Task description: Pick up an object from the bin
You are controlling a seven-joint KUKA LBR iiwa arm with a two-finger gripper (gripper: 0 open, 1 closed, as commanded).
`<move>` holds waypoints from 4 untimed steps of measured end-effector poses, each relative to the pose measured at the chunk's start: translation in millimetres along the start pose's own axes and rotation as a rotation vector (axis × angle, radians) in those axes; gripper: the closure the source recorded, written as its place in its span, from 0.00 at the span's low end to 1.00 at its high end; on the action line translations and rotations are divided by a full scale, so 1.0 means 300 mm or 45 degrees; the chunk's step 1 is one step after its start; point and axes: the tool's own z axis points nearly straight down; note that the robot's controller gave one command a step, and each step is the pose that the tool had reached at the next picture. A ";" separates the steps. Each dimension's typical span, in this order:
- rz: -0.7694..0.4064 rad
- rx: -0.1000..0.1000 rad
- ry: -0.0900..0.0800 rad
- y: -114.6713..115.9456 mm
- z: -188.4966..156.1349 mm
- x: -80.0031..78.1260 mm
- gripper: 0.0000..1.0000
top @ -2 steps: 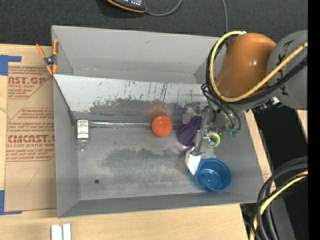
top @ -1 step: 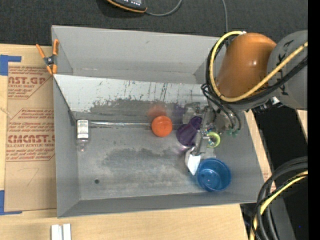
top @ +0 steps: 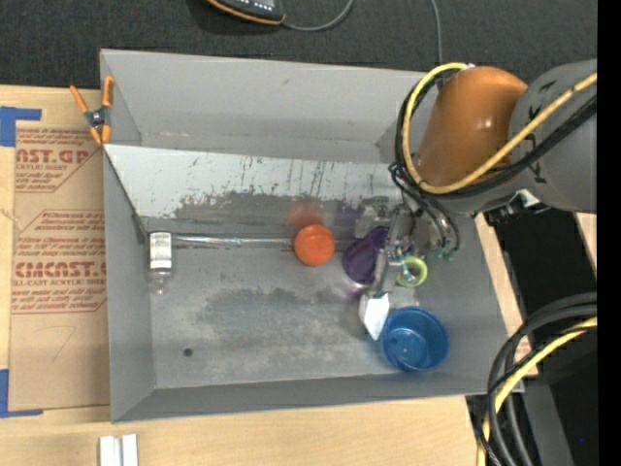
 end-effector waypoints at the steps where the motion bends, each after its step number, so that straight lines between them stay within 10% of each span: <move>1: 0.010 0.000 0.000 -0.014 0.011 0.000 0.00; 2: -0.311 0.000 -0.003 -0.130 0.046 -0.014 0.00; 3: 0.042 -0.001 -0.019 -0.074 0.167 -0.006 0.00; 4: 0.009 -0.001 -0.022 -0.074 0.184 -0.019 0.00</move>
Offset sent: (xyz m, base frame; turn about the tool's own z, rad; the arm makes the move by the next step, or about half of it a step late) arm 0.0015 -0.0398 -0.0141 -0.2437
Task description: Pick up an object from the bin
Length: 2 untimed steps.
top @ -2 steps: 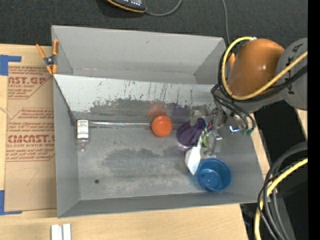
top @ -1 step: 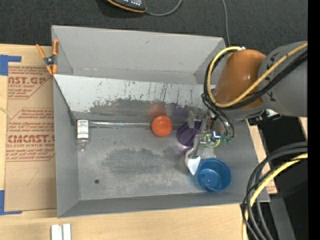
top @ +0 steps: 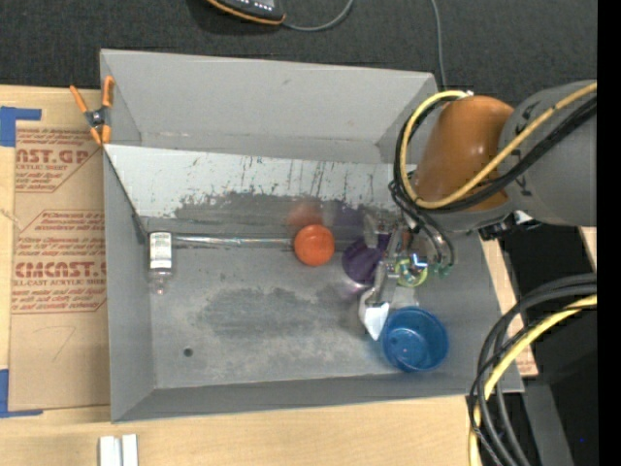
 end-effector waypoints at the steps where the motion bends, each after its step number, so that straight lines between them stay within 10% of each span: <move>1: -0.197 -0.001 0.003 0.048 0.116 0.034 0.00; 2: -0.125 -0.002 0.006 0.056 0.132 0.039 0.00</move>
Offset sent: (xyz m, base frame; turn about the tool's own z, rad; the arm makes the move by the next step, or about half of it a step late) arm -0.0021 0.0009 -0.0107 -0.0125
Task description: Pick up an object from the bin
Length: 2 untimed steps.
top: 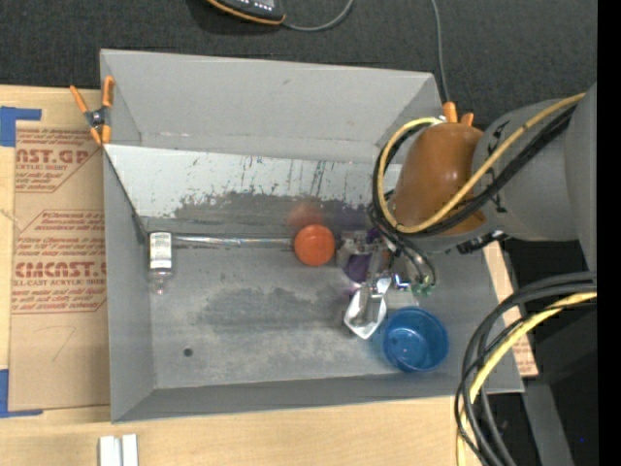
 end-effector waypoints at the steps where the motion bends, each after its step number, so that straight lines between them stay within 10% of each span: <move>1: -0.469 0.002 -0.005 0.121 0.053 -0.060 1.00; 2: -0.466 0.000 -0.006 0.124 0.054 -0.061 1.00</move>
Offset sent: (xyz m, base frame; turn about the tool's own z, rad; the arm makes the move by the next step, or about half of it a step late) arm 0.0000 0.0000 0.0000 0.0000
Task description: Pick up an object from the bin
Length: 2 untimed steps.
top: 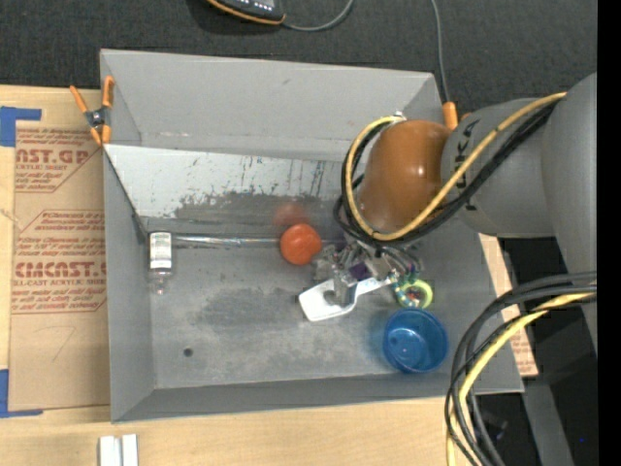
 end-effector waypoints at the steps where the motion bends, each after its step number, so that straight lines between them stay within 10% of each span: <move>1: -0.016 0.002 0.000 0.003 0.001 -0.026 1.00; 2: 0.001 -0.002 0.002 -0.029 -0.244 0.008 1.00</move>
Offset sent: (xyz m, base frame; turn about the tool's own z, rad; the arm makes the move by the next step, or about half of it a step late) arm -0.0010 -0.0131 0.0840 0.0040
